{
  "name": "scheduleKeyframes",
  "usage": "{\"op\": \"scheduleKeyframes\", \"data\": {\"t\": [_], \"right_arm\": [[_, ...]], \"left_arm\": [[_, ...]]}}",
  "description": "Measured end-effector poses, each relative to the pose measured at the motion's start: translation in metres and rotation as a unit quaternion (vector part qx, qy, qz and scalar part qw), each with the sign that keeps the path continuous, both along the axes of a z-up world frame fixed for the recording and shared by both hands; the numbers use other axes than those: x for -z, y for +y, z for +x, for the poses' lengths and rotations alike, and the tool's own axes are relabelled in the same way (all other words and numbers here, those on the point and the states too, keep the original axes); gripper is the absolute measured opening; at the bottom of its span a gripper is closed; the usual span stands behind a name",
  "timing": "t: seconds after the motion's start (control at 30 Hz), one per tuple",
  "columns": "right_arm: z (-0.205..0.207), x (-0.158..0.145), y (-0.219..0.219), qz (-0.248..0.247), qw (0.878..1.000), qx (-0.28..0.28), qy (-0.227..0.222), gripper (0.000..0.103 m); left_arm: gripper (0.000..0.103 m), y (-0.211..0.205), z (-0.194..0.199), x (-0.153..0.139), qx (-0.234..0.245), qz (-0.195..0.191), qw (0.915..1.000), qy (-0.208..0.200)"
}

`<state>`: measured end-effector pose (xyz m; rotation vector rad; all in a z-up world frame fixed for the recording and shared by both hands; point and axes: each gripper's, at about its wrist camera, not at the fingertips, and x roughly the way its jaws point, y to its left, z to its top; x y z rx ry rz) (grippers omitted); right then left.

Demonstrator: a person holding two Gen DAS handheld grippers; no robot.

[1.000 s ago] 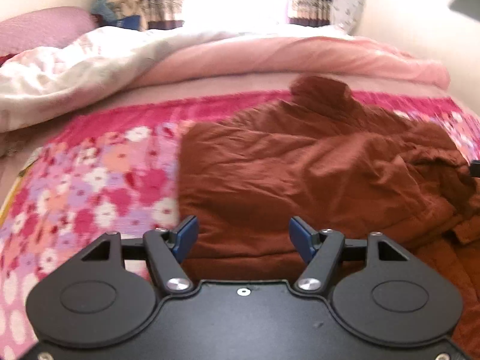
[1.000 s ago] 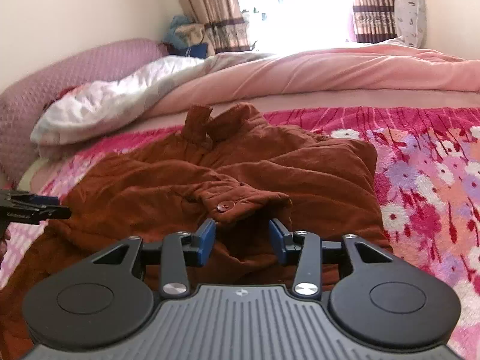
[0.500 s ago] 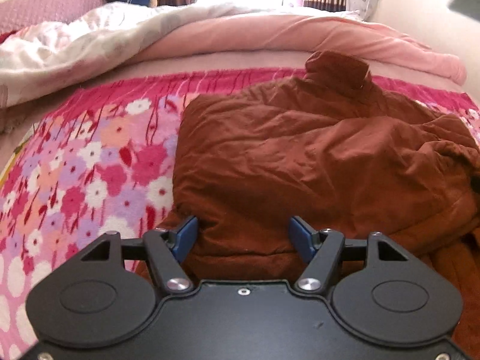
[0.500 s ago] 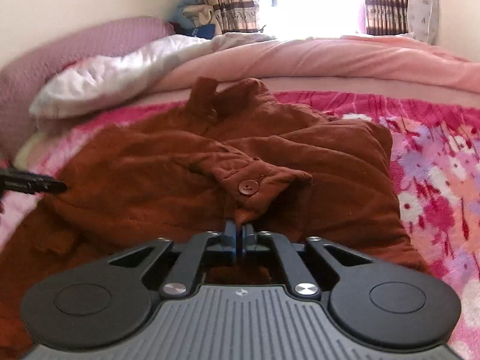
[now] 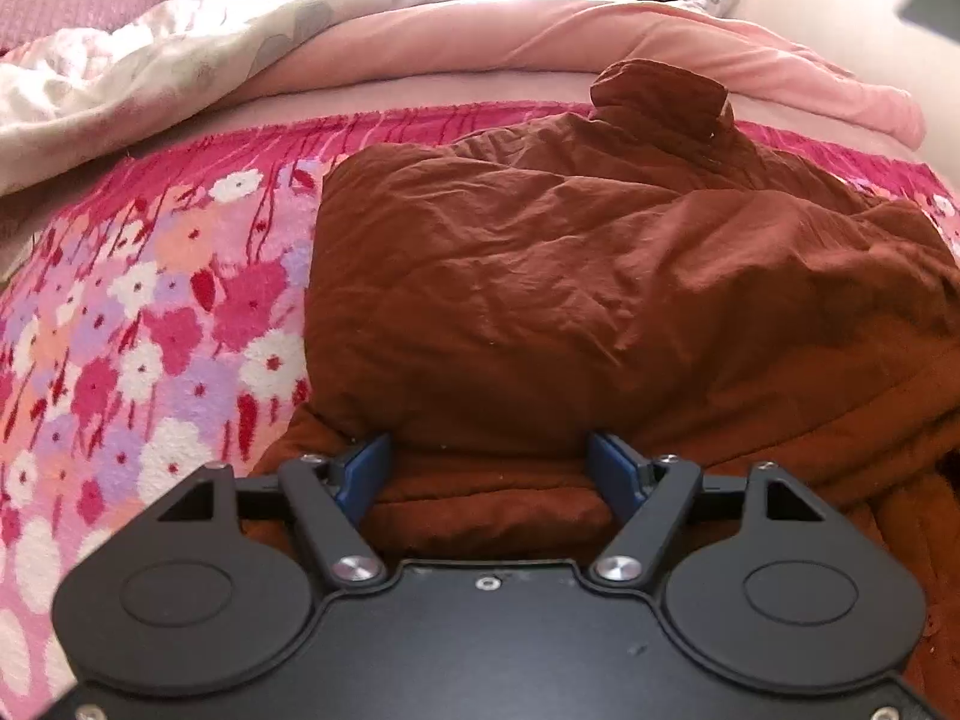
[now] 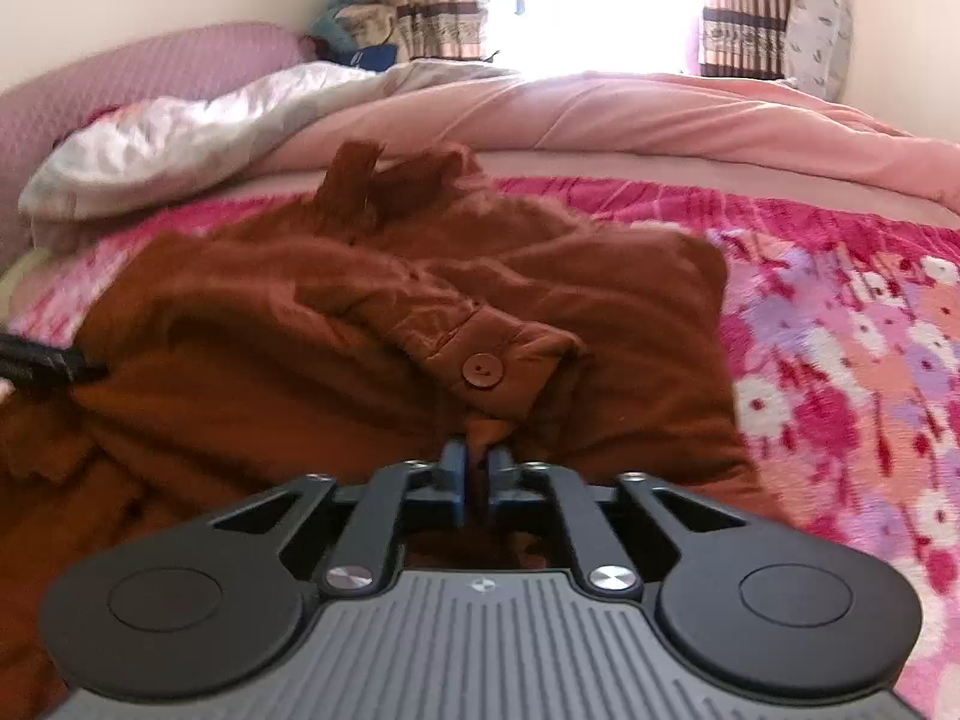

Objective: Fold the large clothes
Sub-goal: 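Open the right gripper and withdraw both tools from the folded jacket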

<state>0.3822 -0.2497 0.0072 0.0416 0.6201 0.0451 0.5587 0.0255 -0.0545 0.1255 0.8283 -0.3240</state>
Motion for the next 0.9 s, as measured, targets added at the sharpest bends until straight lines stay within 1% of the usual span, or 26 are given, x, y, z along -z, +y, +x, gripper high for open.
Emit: {"op": "scheduleKeyframes", "data": {"t": [0.03, 0.07, 0.13, 0.17, 0.2, 0.23, 0.27, 0.3, 0.33, 0.37, 0.4, 0.43, 0.5, 0.53, 0.6, 0.63, 0.67, 0.7, 0.73, 0.77, 0.83, 0.9], "right_arm": [[-0.007, -0.009, 0.0, -0.01, 1.0, 0.007, -0.018, 0.033], [-0.013, -0.018, 0.001, -0.015, 0.999, 0.01, -0.034, 0.033], [-0.016, -0.023, 0.009, -0.017, 0.999, -0.003, -0.04, 0.033], [-0.014, -0.022, 0.018, -0.028, 0.999, -0.012, -0.039, 0.03], [-0.011, -0.018, 0.026, -0.044, 0.998, -0.021, -0.033, 0.027], [-0.004, -0.009, 0.032, -0.057, 0.998, -0.032, -0.013, 0.016], [0.005, 0.003, 0.036, -0.068, 0.997, -0.033, 0.016, 0.01], [0.014, 0.015, 0.035, -0.077, 0.996, -0.035, 0.043, 0.01], [0.016, 0.026, 0.032, -0.075, 0.996, -0.038, 0.039, 0.009], [0.018, 0.03, 0.025, -0.055, 0.997, -0.037, 0.034, 0.008], [0.019, 0.029, 0.019, -0.028, 0.998, -0.032, 0.038, 0.008], [0.021, 0.026, 0.015, -0.013, 0.999, -0.029, 0.044, 0.008], [0.021, 0.024, 0.018, -0.028, 0.998, -0.035, 0.046, 0.008], [0.018, 0.022, 0.021, -0.036, 0.998, -0.036, 0.043, 0.009], [0.007, 0.013, 0.021, -0.03, 0.999, -0.025, 0.035, 0.009], [-0.001, 0.008, 0.02, -0.025, 0.999, -0.021, 0.027, 0.011], [-0.013, 0.003, 0.019, -0.021, 0.999, -0.023, 0.016, 0.017], [-0.029, -0.003, 0.018, -0.021, 0.999, -0.027, 0.006, 0.02], [-0.04, -0.007, 0.018, -0.024, 0.999, -0.031, 0.002, 0.027], [-0.052, -0.011, 0.018, -0.03, 0.999, -0.036, 0.0, 0.031], [-0.083, -0.017, 0.014, -0.041, 0.998, -0.04, -0.005, 0.033], [-0.112, -0.022, 0.009, -0.041, 0.999, -0.035, -0.009, 0.037]], "left_arm": [[0.075, -0.001, -0.001, 0.0, 0.0, 0.001, 1.0, -0.002], [0.075, -0.002, -0.002, 0.001, -0.002, 0.003, 1.0, -0.005], [0.076, -0.004, -0.004, 0.001, -0.005, 0.008, 0.9999, -0.01], [0.076, -0.006, -0.005, 0.002, -0.006, 0.012, 0.9998, -0.013], [0.076, -0.007, -0.006, 0.002, -0.005, 0.016, 0.9997, -0.016], [0.077, -0.007, -0.006, 0.002, -0.004, 0.016, 0.9997, -0.017], [0.077, -0.005, -0.005, 0.003, -0.001, 0.014, 0.9998, -0.015], [0.079, -0.003, -0.003, 0.004, 0.001, 0.01, 0.9999, -0.012], [0.08, 0.001, 0.0, 0.005, -0.001, 0.001, 1.0, -0.005], [0.081, 0.004, 0.003, 0.006, -0.004, -0.009, 0.9999, 0.0], [0.082, 0.004, 0.004, 0.007, -0.006, -0.01, 0.9999, -0.001], [0.083, 0.002, 0.004, 0.007, -0.009, -0.006, 0.9999, -0.005], [0.083, -0.002, 0.002, 0.005, -0.013, 0.003, 0.9998, -0.012], [0.083, -0.001, 0.0, 0.003, -0.014, -0.002, 0.9998, -0.014], [0.082, 0.008, -0.01, -0.002, -0.016, -0.011, 0.9996, -0.019], [0.081, 0.013, -0.018, -0.006, -0.019, -0.016, 0.9994, -0.022], [0.081, 0.02, -0.029, -0.01, -0.019, -0.023, 0.9992, -0.025], [0.081, 0.025, -0.04, -0.014, -0.018, -0.023, 0.9993, -0.021], [0.081, 0.03, -0.052, -0.017, -0.016, -0.017, 0.9997, -0.012], [0.081, 0.037, -0.068, -0.018, -0.011, -0.009, 0.9999, -0.004], [0.081, 0.049, -0.099, -0.021, -0.001, 0.005, 0.9999, -0.01], [0.081, 0.064, -0.136, -0.021, 0.005, 0.021, 0.9996, -0.018]]}}
